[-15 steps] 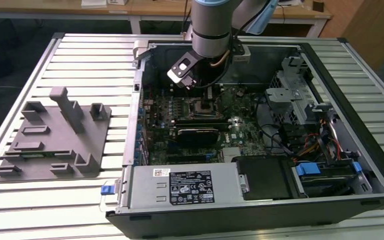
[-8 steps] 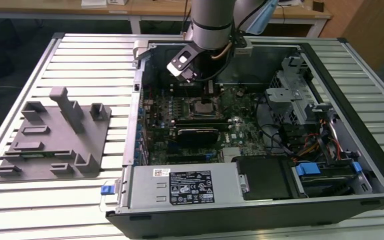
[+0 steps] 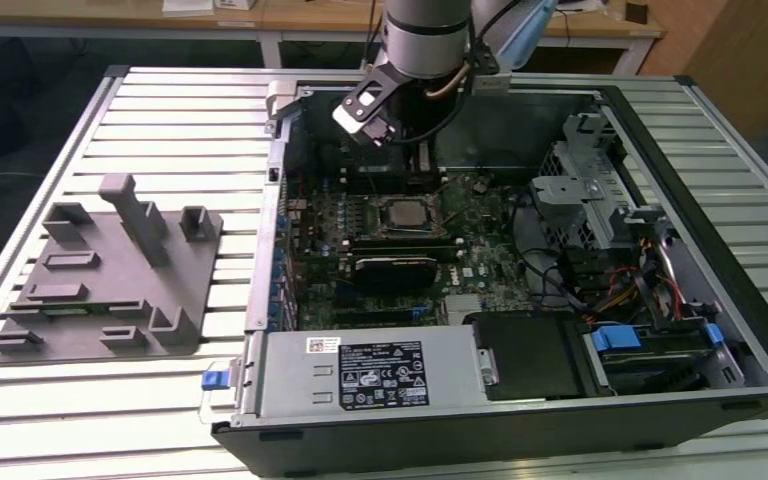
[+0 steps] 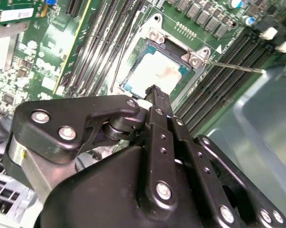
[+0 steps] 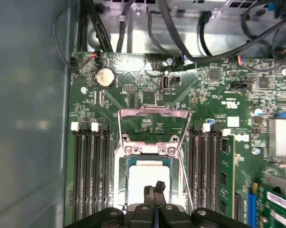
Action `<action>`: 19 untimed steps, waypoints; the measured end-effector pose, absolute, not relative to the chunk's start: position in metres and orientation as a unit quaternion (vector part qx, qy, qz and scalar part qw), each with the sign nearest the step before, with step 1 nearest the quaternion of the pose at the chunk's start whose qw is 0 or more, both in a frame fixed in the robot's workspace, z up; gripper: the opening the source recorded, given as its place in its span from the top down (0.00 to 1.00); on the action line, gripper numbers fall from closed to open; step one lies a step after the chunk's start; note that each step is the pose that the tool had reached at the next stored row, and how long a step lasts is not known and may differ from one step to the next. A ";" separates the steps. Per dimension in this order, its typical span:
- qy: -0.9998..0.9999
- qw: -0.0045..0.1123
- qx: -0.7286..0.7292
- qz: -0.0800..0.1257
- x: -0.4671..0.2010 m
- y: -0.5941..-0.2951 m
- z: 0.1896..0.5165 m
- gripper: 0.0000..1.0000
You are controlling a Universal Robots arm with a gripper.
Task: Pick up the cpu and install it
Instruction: 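Place the cpu into insertion slot, then close the cpu cover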
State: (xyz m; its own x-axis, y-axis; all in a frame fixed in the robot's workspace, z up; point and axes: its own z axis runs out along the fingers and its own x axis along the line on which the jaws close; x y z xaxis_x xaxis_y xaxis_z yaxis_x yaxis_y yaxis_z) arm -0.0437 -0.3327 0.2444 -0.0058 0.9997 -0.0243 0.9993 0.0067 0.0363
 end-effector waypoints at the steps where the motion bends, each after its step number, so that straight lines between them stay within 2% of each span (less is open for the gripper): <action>1: 0.709 0.021 0.705 0.004 -0.044 -0.333 0.247 0.89; 6: 0.709 0.021 0.705 0.004 -0.044 -0.333 0.257 0.89; 19: 0.709 0.022 0.705 0.004 -0.043 -0.333 0.257 0.89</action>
State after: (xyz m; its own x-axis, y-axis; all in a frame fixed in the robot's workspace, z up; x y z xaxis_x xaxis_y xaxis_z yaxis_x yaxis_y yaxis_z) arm -0.0430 -0.3326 0.2567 -0.0057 0.9997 -0.0247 0.9993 0.0066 0.0364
